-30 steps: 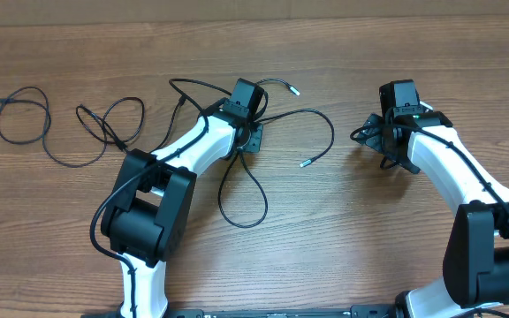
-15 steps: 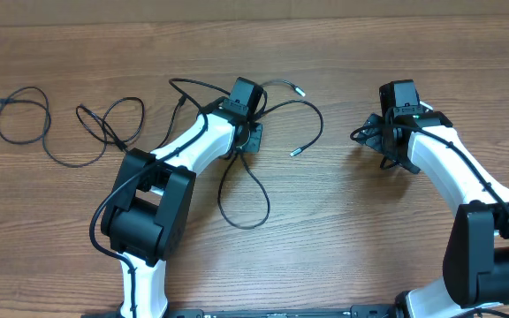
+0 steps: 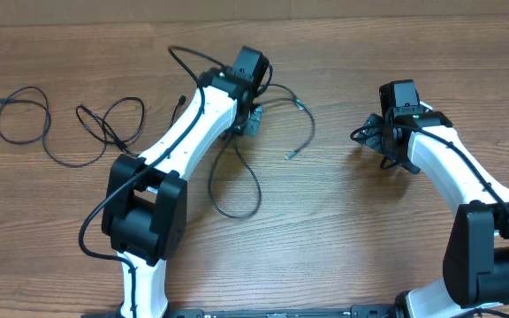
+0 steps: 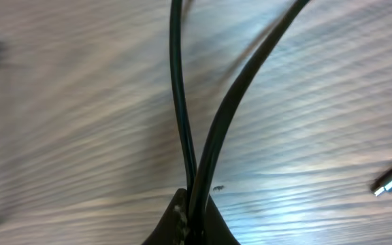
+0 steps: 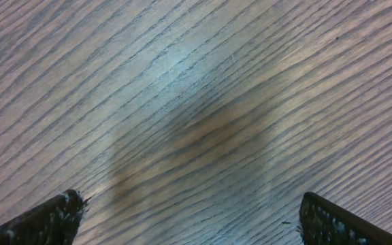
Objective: Untangle cables
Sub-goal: 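Drag the black cable with the left gripper to the far left pile, then release the cable at the left and lift the left gripper away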
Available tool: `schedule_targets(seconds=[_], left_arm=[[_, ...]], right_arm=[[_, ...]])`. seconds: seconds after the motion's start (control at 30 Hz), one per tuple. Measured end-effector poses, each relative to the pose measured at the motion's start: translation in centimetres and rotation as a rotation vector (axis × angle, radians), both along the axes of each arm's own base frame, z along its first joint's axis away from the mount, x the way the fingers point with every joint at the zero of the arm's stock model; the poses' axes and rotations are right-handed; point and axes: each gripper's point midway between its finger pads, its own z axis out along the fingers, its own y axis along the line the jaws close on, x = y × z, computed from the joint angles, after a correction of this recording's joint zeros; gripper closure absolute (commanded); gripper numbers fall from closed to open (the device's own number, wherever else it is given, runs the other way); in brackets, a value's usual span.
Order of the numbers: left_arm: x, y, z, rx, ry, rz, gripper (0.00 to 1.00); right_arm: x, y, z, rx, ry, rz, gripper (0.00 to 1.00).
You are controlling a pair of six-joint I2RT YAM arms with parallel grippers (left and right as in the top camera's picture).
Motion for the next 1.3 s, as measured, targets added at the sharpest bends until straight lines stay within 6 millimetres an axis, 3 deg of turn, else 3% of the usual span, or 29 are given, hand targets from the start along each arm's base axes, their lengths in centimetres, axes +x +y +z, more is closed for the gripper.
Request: schedule_targets(seconds=[0.27, 0.47, 0.67, 1.03, 1.3], left_arm=[[1.4, 7.4, 5.7, 0.339, -0.130, 0.171, 0.96], [2.3, 12.9, 8.3, 0.416, -0.185, 0.348, 0.96], [2.1, 18.6, 7.0, 0.293, -0.103, 0.521, 0.96], [0.4, 26.8, 5.6, 0.133, -0.002, 0.746, 0.96], [-0.2, 28.9, 5.5, 0.114, 0.009, 0.799, 0.96]], right_arm=[[0.0, 0.0, 0.0, 0.000, 0.000, 0.000, 0.00], [0.0, 0.0, 0.0, 0.000, 0.000, 0.000, 0.00], [0.0, 0.0, 0.0, 0.000, 0.000, 0.000, 0.00], [0.0, 0.0, 0.0, 0.000, 0.000, 0.000, 0.00], [0.0, 0.0, 0.0, 0.000, 0.000, 0.000, 0.00]])
